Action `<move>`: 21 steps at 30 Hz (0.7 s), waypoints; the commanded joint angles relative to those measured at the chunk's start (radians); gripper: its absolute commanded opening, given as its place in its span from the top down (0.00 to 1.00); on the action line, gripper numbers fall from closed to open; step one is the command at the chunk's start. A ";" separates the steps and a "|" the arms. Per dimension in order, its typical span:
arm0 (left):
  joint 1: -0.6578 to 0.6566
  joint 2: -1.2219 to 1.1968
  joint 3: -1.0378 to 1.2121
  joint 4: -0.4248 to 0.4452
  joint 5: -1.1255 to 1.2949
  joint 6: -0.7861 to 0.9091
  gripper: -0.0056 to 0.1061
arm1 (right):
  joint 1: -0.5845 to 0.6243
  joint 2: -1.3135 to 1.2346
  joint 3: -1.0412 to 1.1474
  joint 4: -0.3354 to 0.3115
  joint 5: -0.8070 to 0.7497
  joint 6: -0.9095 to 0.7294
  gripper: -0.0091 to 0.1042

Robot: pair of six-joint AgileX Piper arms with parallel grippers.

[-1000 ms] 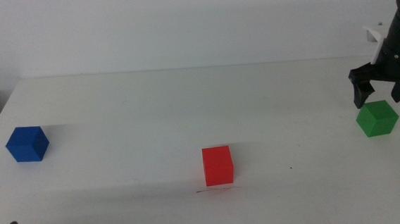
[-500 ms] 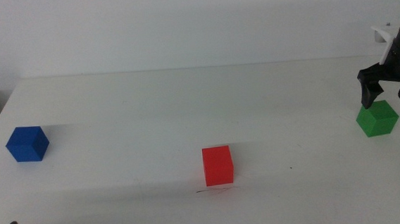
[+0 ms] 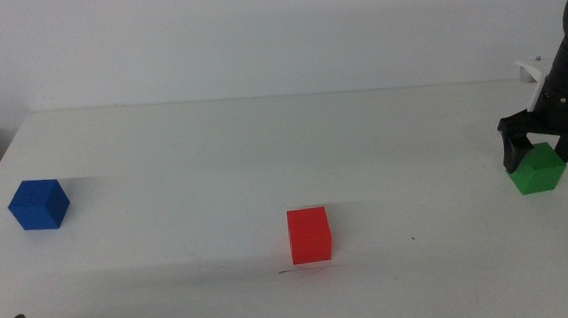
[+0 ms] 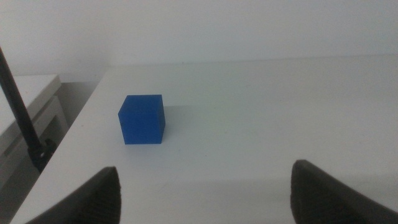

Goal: Stack red cubes first, then green, then blue cubes in a specific spot.

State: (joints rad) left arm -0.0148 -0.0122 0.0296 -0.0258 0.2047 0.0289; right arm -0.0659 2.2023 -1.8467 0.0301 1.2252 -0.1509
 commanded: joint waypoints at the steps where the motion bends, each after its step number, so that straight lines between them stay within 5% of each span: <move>1: -0.004 -0.025 -0.003 -0.011 -0.078 -0.002 0.11 | -0.009 -0.057 -0.021 -0.013 0.069 -0.011 0.34; 6: -0.004 -0.025 -0.003 -0.011 -0.078 -0.002 0.11 | -0.009 -0.039 -0.021 -0.017 0.069 0.005 0.55; 11: -0.004 -0.025 -0.003 -0.011 -0.078 -0.002 0.11 | -0.002 -0.065 -0.021 -0.036 0.069 0.117 0.92; 21: -0.004 -0.025 -0.003 -0.011 -0.078 -0.002 0.11 | 0.294 -0.304 -0.021 -0.047 0.071 0.446 0.93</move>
State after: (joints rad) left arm -0.0148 -0.0122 0.0296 -0.0258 0.2047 0.0289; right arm 0.1855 1.9805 -1.8401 -0.0129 1.2220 0.2576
